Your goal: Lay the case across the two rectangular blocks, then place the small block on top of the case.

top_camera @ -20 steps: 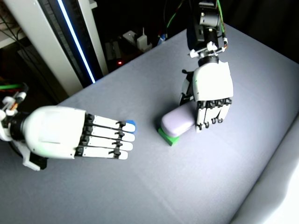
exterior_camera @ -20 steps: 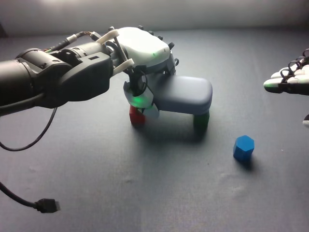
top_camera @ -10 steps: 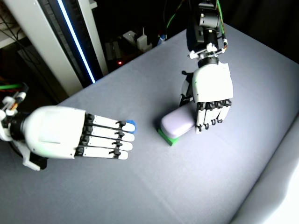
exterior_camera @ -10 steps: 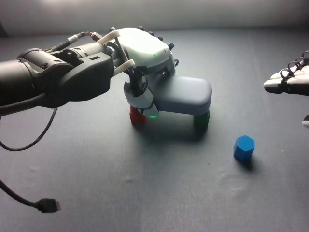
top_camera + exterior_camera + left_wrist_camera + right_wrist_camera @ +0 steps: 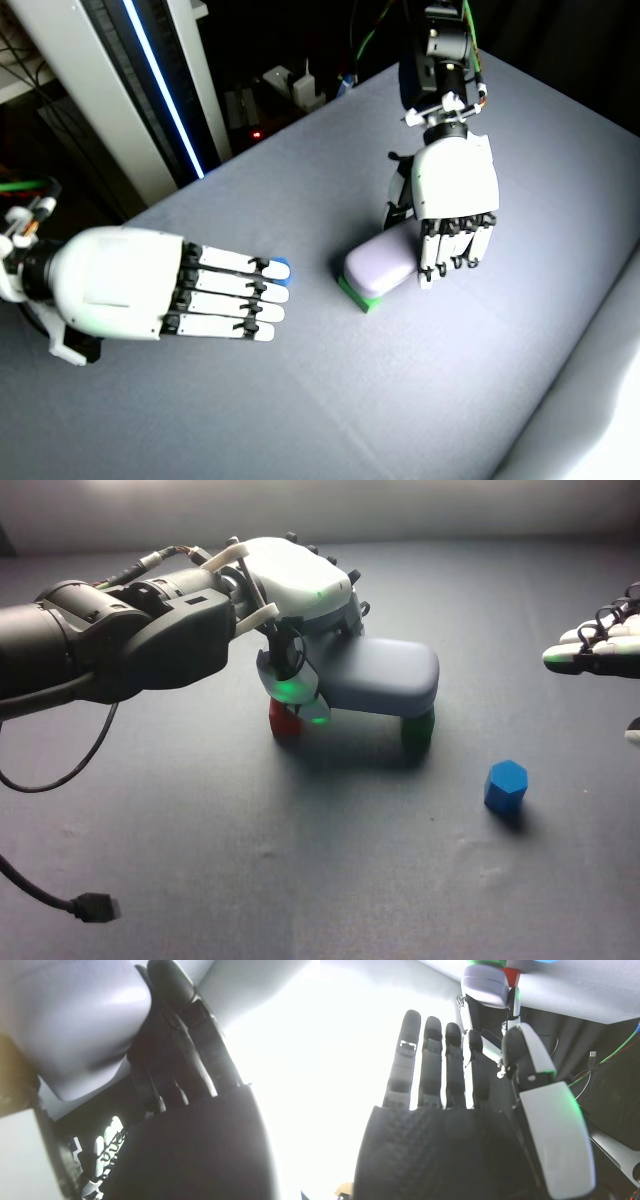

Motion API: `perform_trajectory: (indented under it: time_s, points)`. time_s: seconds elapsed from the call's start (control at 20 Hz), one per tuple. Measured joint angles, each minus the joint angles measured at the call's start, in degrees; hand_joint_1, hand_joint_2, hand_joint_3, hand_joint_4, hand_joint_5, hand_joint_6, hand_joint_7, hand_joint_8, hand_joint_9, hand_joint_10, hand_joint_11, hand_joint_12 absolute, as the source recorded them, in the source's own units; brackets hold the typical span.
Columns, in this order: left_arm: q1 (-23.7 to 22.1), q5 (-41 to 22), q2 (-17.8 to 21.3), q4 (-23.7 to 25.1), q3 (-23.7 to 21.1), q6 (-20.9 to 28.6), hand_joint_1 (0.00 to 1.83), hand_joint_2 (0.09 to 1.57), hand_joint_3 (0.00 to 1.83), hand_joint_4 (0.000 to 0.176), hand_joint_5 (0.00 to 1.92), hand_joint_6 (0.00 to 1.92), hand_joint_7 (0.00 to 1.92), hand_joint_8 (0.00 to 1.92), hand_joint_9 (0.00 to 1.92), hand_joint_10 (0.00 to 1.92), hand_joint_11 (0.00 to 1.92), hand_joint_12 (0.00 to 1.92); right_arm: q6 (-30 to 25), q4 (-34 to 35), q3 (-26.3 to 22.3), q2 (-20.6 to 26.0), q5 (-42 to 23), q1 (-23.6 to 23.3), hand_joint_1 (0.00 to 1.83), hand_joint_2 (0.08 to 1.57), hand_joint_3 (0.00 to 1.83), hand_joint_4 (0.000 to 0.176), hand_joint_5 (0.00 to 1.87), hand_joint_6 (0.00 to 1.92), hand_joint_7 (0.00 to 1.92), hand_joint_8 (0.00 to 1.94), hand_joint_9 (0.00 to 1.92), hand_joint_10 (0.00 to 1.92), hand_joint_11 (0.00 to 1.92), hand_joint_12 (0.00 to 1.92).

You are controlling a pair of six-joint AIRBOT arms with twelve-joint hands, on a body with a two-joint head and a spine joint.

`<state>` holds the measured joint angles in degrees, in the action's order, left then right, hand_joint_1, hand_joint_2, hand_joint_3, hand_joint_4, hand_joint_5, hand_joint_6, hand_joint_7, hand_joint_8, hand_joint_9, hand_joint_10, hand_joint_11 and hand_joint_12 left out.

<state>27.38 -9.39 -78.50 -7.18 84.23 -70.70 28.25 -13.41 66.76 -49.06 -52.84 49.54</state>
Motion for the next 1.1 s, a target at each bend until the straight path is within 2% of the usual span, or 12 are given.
perform_trajectory:
  time_s: [0.1,0.3,0.4,0.5,0.55,0.65,0.7,0.75,0.8,1.0,1.05,1.1]
  points:
    - [0.0,0.0,0.0,0.0,0.0,0.0,1.01,0.92,0.0,0.0,0.81,0.0,1.0,0.0,1.16,0.0,0.72,1.28,0.0,0.0,0.0,0.0,0.0,0.0,0.85,1.37,0.0,0.027,0.33,0.0,0.31,0.0,0.32,0.0,0.12,0.65]
    - [0.0,0.4,0.0,0.0,0.0,0.0,1.0,0.88,0.0,0.0,0.7,0.0,0.9,0.0,1.04,0.0,0.61,1.16,0.0,0.0,0.0,0.0,0.0,0.0,0.86,1.37,0.0,0.038,0.33,0.0,0.3,0.0,0.3,0.0,0.1,0.64]
    - [0.0,0.5,0.0,0.0,0.0,0.0,1.01,0.86,0.0,0.0,0.67,0.0,0.88,0.0,1.01,0.0,0.58,1.18,0.0,0.0,0.0,0.0,0.0,0.0,0.89,1.37,0.0,0.013,0.34,0.0,0.31,0.0,0.31,0.0,0.11,0.65]
    - [0.0,0.4,0.0,0.0,0.0,0.0,1.01,0.85,0.0,0.017,0.62,0.0,0.84,0.0,0.94,0.0,0.49,1.15,-0.1,0.0,0.0,0.0,0.0,0.0,0.87,1.37,0.0,0.025,0.34,0.0,0.3,0.0,0.31,0.0,0.1,0.64]
    - [0.0,0.4,0.0,-0.1,0.0,0.0,1.01,0.84,0.0,0.037,0.58,0.0,0.77,0.0,0.87,0.0,0.4,1.11,-0.1,0.0,0.0,0.0,0.0,0.0,0.89,1.37,0.0,0.012,0.33,0.0,0.3,0.0,0.3,0.0,0.1,0.65]
    - [0.0,0.3,0.1,-0.2,-0.5,-0.3,0.98,0.84,0.0,0.04,0.49,0.0,0.66,0.0,0.76,0.0,0.29,1.16,-0.1,0.0,0.0,0.0,0.0,0.0,0.91,1.36,0.0,0.025,0.33,0.0,0.29,0.0,0.29,0.0,0.07,0.68]
    - [0.0,0.3,0.1,-0.2,-0.9,-0.5,0.96,0.84,0.0,0.058,0.45,0.0,0.61,0.0,0.7,0.0,0.27,1.17,-0.2,0.0,0.0,0.0,0.0,0.0,0.9,1.36,0.0,0.029,0.32,0.0,0.28,0.0,0.28,0.0,0.06,0.68]
    - [0.1,0.1,0.2,-0.2,-1.2,-0.5,0.97,0.85,0.0,0.073,0.4,0.0,0.53,0.0,0.63,0.0,0.23,1.18,-0.2,0.0,0.0,0.0,0.0,0.0,0.91,1.35,0.0,0.01,0.33,0.0,0.29,0.0,0.3,0.0,0.1,0.65]
    - [0.1,-0.1,0.3,-0.2,-1.6,-0.5,0.97,0.85,0.0,0.086,0.36,0.0,0.49,0.0,0.59,0.0,0.19,1.17,-0.2,0.0,0.0,0.0,0.0,0.0,0.92,1.35,0.0,0.008,0.33,0.0,0.3,0.0,0.31,0.0,0.1,0.64]
    - [0.2,-1.9,2.6,-0.2,-3.8,-0.7,0.99,0.84,0.0,0.082,0.29,0.0,0.42,0.0,0.5,0.0,0.11,1.1,-0.4,0.0,0.0,0.0,0.0,0.0,0.9,1.35,0.0,0.0,0.33,0.0,0.31,0.0,0.32,0.0,0.13,0.61]
    - [0.7,-3.1,3.5,-0.2,-4.7,-0.7,1.01,0.82,0.0,0.092,0.29,0.0,0.38,0.0,0.49,0.0,0.09,1.16,-0.4,0.0,0.0,0.0,0.0,0.0,0.93,1.34,0.0,0.004,0.34,0.0,0.3,0.0,0.31,0.0,0.12,0.61]
    - [0.8,-3.5,4.1,-0.3,-5.4,-0.7,1.0,0.81,0.0,0.084,0.29,0.0,0.37,0.0,0.49,0.0,0.07,1.25,-0.4,0.0,0.0,0.0,0.0,0.0,0.93,1.34,0.0,0.004,0.34,0.0,0.3,0.0,0.31,0.0,0.13,0.62]
